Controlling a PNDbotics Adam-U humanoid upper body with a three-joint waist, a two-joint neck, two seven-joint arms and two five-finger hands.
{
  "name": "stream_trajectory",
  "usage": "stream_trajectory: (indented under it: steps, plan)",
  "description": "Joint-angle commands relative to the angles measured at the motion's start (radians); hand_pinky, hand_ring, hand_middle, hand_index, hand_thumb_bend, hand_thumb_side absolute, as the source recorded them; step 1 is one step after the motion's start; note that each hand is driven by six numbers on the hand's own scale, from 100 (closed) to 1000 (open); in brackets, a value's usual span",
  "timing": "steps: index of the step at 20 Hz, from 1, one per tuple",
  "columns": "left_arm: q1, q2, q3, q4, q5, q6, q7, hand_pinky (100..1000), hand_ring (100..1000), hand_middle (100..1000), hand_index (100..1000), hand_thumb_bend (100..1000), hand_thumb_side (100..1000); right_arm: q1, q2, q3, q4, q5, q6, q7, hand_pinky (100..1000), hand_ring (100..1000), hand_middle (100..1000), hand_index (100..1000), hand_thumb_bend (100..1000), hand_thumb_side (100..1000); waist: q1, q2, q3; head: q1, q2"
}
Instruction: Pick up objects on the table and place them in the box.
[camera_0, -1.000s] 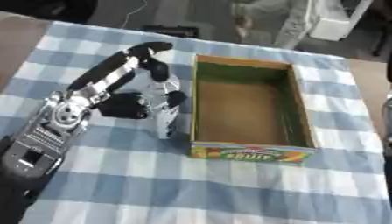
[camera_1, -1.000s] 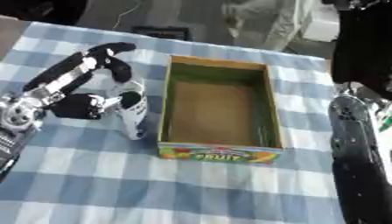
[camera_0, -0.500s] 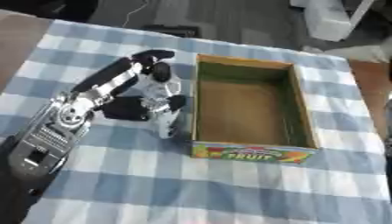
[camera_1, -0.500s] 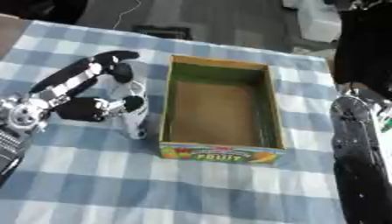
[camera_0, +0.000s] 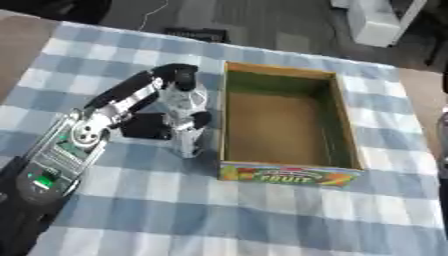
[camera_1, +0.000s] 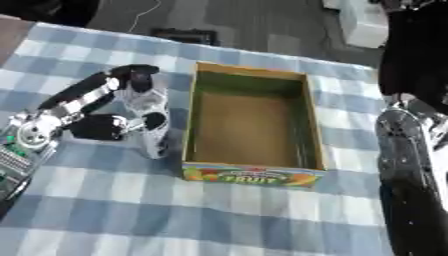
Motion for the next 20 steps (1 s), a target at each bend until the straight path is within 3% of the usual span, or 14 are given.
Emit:
stream_trajectory:
  steps: [1, 4, 5, 6, 7, 14, 16, 18, 19, 20]
  plan:
    - [-0.016, 0.001, 0.002, 0.001, -0.010, -0.004, -0.002, 840, 802, 945, 1000, 438, 763, -0.019, -0.006, -0.005, -0.013, -0.003, 0.000, 0.004, 406, 435, 521, 662, 100, 790, 0.005, -0.010, -0.004, 0.007, -0.003]
    - [-0.019, -0.004, 0.004, 0.015, -0.015, -0.002, 0.002, 836, 777, 933, 1000, 433, 758, -0.020, -0.004, -0.005, -0.013, -0.003, 0.000, 0.004, 406, 435, 521, 662, 100, 790, 0.004, -0.009, -0.005, 0.007, -0.006]
    - [-0.020, -0.004, 0.005, 0.020, -0.018, -0.001, 0.002, 813, 726, 919, 1000, 426, 751, -0.021, -0.004, -0.005, -0.013, -0.003, 0.000, 0.004, 406, 435, 521, 662, 100, 790, 0.003, -0.009, -0.006, 0.007, -0.006]
    - [-0.021, -0.005, 0.006, 0.024, -0.021, 0.000, 0.003, 828, 751, 927, 1000, 429, 754, -0.021, -0.004, -0.005, -0.013, -0.003, 0.000, 0.004, 406, 435, 521, 662, 100, 790, 0.003, -0.009, -0.006, 0.007, -0.006]
    - [-0.022, -0.005, 0.006, 0.027, -0.026, 0.003, 0.003, 719, 645, 886, 1000, 412, 737, -0.021, -0.003, -0.005, -0.013, -0.003, 0.001, 0.004, 406, 435, 521, 663, 100, 790, 0.003, -0.009, -0.006, 0.008, -0.006]
    - [-0.022, -0.009, 0.005, 0.055, -0.055, 0.023, -0.010, 684, 604, 842, 1000, 393, 724, -0.021, -0.002, -0.005, -0.013, -0.004, 0.001, 0.007, 406, 436, 521, 663, 100, 791, 0.001, -0.009, -0.007, 0.010, -0.006]
    - [-0.021, -0.010, 0.006, 0.063, -0.066, 0.029, -0.006, 541, 505, 789, 1000, 345, 692, -0.021, -0.002, -0.005, -0.013, -0.004, 0.001, 0.008, 406, 436, 520, 663, 100, 791, 0.001, -0.009, -0.008, 0.010, -0.006]
    - [-0.021, -0.012, 0.009, 0.068, -0.079, 0.037, 0.009, 270, 397, 718, 996, 277, 667, -0.021, -0.002, -0.005, -0.013, -0.004, 0.001, 0.008, 406, 436, 520, 663, 100, 791, 0.001, -0.009, -0.008, 0.011, -0.005]
    - [-0.020, -0.013, 0.010, 0.070, -0.084, 0.042, 0.022, 100, 329, 647, 950, 191, 667, -0.021, -0.002, -0.005, -0.013, -0.004, 0.001, 0.008, 406, 435, 520, 663, 100, 791, 0.001, -0.009, -0.008, 0.011, -0.005]
    - [-0.020, -0.015, 0.014, 0.072, -0.088, 0.049, 0.051, 100, 240, 552, 876, 108, 667, -0.022, -0.002, -0.005, -0.013, -0.005, 0.000, 0.008, 406, 435, 520, 663, 100, 791, 0.001, -0.009, -0.007, 0.011, -0.006]
